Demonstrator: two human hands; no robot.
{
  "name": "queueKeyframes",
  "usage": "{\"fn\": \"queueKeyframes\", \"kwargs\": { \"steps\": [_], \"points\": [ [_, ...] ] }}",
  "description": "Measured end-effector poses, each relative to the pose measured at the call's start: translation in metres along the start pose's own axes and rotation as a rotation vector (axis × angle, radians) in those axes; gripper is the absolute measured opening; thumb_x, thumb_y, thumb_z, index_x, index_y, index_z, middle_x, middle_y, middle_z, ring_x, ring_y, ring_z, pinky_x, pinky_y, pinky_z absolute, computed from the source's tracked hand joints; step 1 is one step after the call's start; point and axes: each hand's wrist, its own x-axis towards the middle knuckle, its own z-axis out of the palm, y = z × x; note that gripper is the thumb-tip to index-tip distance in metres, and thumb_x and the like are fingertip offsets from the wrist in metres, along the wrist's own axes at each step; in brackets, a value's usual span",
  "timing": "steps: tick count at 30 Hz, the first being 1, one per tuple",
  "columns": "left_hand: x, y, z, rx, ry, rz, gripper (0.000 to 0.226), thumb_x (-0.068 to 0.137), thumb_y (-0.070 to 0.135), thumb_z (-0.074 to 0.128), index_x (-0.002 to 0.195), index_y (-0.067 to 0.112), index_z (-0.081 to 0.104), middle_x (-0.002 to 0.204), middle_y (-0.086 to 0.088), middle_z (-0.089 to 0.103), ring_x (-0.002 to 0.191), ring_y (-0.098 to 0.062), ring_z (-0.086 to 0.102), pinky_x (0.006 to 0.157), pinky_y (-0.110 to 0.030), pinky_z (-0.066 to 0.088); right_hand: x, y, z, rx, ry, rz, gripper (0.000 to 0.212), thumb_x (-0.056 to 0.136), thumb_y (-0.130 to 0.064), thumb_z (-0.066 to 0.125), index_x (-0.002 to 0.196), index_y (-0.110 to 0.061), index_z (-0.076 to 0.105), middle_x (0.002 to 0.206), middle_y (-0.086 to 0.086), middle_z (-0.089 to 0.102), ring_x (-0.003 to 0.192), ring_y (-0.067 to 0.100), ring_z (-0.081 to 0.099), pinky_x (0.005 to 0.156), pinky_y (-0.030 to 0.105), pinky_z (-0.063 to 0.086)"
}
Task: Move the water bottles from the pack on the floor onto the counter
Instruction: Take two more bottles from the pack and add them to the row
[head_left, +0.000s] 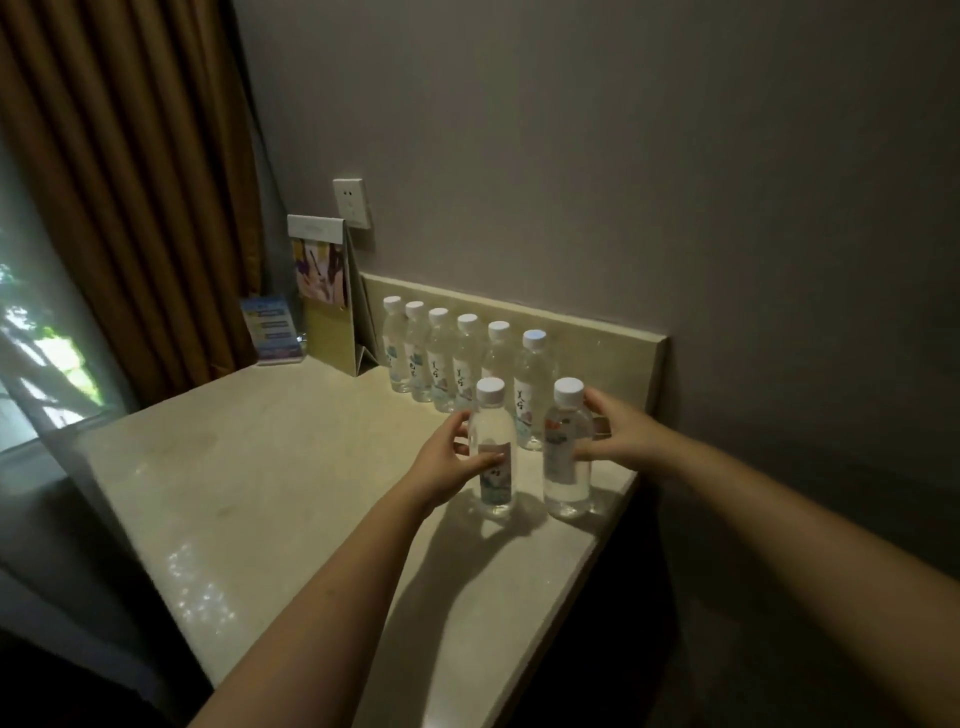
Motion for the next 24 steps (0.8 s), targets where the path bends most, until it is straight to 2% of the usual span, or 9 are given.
{"fn": "queueKeyframes", "kwargs": {
  "steps": [3,6,10,13,16,17,20,22,24],
  "points": [
    [0.016,-0.002,-0.003,-0.004,-0.041,0.062,0.053,0.077,0.026,0.078,0.117,0.039,0.045,0.102,0.018,0.054,0.087,-0.003,0.057,0.059,-0.011,0.046,-0.007,-0.006,0.004,-0.104,0.044,0.044,0.082,0.073,-0.034,0.08,0.14,-0.034,0.034,0.126,-0.015,0.045,0.113,-0.004,0.048,0.09,0.012,0.041],
    [0.035,-0.011,-0.004,-0.017,-0.136,0.12,0.054,0.076,0.028,0.078,0.119,0.036,0.046,0.108,0.011,0.056,0.092,-0.007,0.058,0.068,-0.02,0.05,-0.003,-0.005,0.022,-0.304,0.296,0.149,0.092,0.063,-0.055,0.08,0.14,-0.029,0.037,0.124,-0.005,0.041,0.112,0.009,0.046,0.097,0.025,0.039],
    [0.046,-0.015,0.0,-0.028,-0.181,0.184,0.054,0.076,0.03,0.078,0.122,0.028,0.05,0.109,0.01,0.057,0.093,-0.005,0.057,0.074,-0.026,0.051,-0.001,-0.005,0.043,-0.283,0.464,0.197,0.084,0.064,-0.047,0.083,0.135,-0.022,0.046,0.128,0.001,0.053,0.115,0.016,0.053,0.097,0.038,0.047],
    [0.052,-0.017,0.003,-0.037,-0.222,0.232,0.055,0.077,0.028,0.077,0.124,0.025,0.051,0.105,0.013,0.058,0.092,-0.003,0.057,0.076,-0.025,0.051,-0.006,-0.004,0.046,-0.219,0.522,0.203,0.064,0.07,-0.034,0.08,0.126,-0.023,0.05,0.119,-0.005,0.06,0.104,0.009,0.057,0.082,0.023,0.048],
    [0.056,-0.02,0.004,-0.051,-0.239,0.256,0.053,0.078,0.027,0.077,0.124,0.025,0.051,0.103,0.015,0.058,0.091,-0.002,0.057,0.074,-0.022,0.049,-0.012,-0.007,0.043,-0.132,0.469,0.25,0.07,0.075,-0.028,0.077,0.135,-0.029,0.04,0.119,-0.015,0.053,0.108,0.006,0.054,0.073,0.01,0.043],
    [0.056,-0.02,0.004,-0.052,-0.242,0.258,0.053,0.078,0.027,0.076,0.124,0.025,0.05,0.103,0.016,0.057,0.091,-0.001,0.057,0.073,-0.022,0.048,-0.014,-0.008,0.043,-0.104,0.456,0.262,0.08,0.074,-0.03,0.078,0.141,-0.029,0.034,0.124,-0.015,0.049,0.112,0.004,0.051,0.079,0.011,0.043],
    [0.059,-0.022,0.004,-0.061,-0.254,0.275,0.056,0.077,0.028,0.077,0.126,0.024,0.05,0.106,0.013,0.058,0.092,0.0,0.056,0.071,-0.018,0.047,-0.011,-0.009,0.051,-0.171,0.527,0.308,0.103,0.059,-0.049,0.084,0.144,-0.026,0.031,0.139,-0.007,0.04,0.125,0.011,0.043,0.1,0.031,0.042],
    [0.06,-0.021,0.006,-0.072,-0.263,0.295,0.056,0.077,0.026,0.077,0.126,0.023,0.051,0.107,0.011,0.059,0.093,-0.004,0.058,0.071,-0.017,0.046,-0.009,-0.009,0.056,-0.249,0.593,0.362,0.102,0.053,-0.056,0.084,0.138,-0.024,0.038,0.137,-0.003,0.042,0.121,0.015,0.047,0.099,0.036,0.045],
    [0.062,-0.02,0.01,-0.079,-0.271,0.311,0.056,0.077,0.025,0.077,0.127,0.022,0.051,0.112,0.006,0.06,0.096,-0.011,0.06,0.076,-0.021,0.048,-0.008,-0.009,0.058,-0.242,0.625,0.363,0.087,0.056,-0.052,0.084,0.128,-0.023,0.045,0.127,-0.003,0.051,0.111,0.013,0.054,0.091,0.034,0.05]
  ]
}}
